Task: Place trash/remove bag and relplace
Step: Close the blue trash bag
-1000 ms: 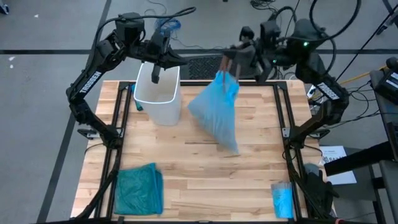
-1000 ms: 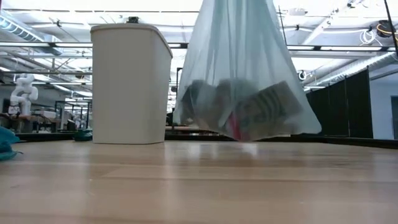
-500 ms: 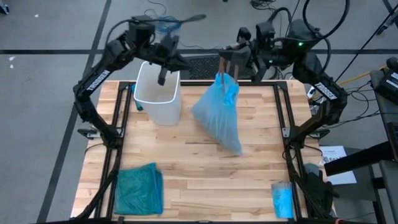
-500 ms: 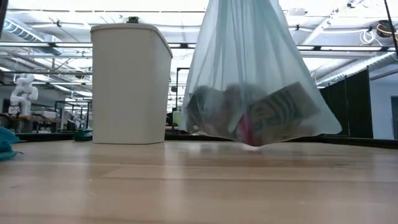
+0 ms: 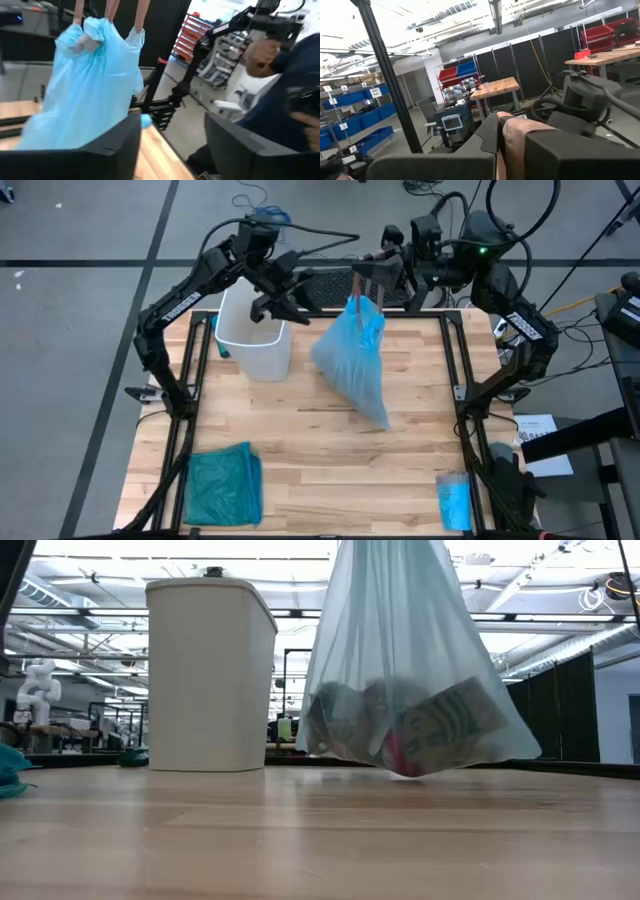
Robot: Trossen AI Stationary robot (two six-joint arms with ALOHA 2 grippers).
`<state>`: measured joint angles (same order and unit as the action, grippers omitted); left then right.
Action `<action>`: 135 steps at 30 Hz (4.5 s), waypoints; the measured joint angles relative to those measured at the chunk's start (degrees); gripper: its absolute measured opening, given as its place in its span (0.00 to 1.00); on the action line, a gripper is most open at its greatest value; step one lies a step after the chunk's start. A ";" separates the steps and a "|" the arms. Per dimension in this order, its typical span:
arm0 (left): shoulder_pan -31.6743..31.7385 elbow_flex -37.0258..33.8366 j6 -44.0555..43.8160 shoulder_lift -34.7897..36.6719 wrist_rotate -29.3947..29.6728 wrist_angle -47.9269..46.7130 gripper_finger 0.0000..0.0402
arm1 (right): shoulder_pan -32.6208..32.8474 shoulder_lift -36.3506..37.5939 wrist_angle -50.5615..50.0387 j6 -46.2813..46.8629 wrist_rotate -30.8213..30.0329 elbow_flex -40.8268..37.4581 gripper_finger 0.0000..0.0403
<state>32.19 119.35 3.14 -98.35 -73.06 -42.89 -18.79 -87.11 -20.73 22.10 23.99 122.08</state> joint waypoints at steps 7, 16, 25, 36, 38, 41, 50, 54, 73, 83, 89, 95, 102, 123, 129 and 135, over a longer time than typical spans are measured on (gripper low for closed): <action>-1.78 -0.04 -0.03 -3.63 -0.36 0.35 0.77 | 0.00 0.00 0.08 1.19 0.07 0.00 0.00; -1.09 -0.02 1.81 -6.19 2.47 0.83 0.78 | 0.52 0.00 5.46 3.63 1.99 0.02 0.00; 1.88 -0.02 1.73 -5.22 3.29 1.50 0.78 | 0.50 0.09 5.49 4.22 3.10 0.02 0.00; -0.70 0.00 7.73 -6.40 4.38 16.72 0.78 | 0.48 0.09 5.49 4.61 3.08 0.02 0.00; -1.93 0.02 6.51 -7.87 3.07 19.64 0.78 | 0.48 0.09 5.53 4.94 3.10 0.02 0.00; -3.66 0.00 1.26 -10.74 0.07 25.42 0.78 | 0.48 0.09 5.84 5.66 3.09 0.02 0.00; -8.09 -0.02 -19.03 -16.26 -9.05 44.77 0.78 | 0.49 0.11 5.60 6.39 3.15 0.02 0.00; -10.73 -0.02 -20.77 -16.32 -9.23 47.12 0.78 | 0.08 0.15 5.99 6.21 3.19 0.11 0.00; -17.38 -0.02 -14.39 -16.32 15.29 46.35 0.77 | -0.33 0.09 10.69 6.28 -0.97 0.11 0.00; -19.02 -0.02 -13.87 -16.32 18.84 46.45 0.54 | -0.33 -0.39 12.82 6.97 -1.14 -0.02 0.00; -19.36 0.00 -9.85 -16.30 20.18 44.46 0.46 | -0.31 -0.94 23.56 11.05 1.97 -0.02 0.00; -19.37 0.00 -6.76 -16.30 22.19 39.36 0.45 | -0.33 -0.92 25.76 12.77 3.47 0.00 0.00; -19.37 0.00 -6.68 -16.30 22.34 38.13 0.45 | -0.39 -1.70 30.77 13.94 5.26 0.00 0.00; -19.78 0.00 -3.78 -16.32 22.39 32.72 0.45 | 0.28 -2.72 35.05 16.87 7.47 0.13 0.00; -20.59 0.00 -4.26 -18.06 22.39 32.77 0.45 | 1.01 -5.64 48.92 22.94 9.55 -0.02 0.00; -21.94 -0.02 -4.21 -18.63 22.39 32.69 0.45 | 0.90 -5.77 44.88 22.96 8.82 -0.05 0.00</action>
<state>10.25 119.33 -1.07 -116.99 -50.68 -10.21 -17.88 -92.88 24.15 45.07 32.81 122.03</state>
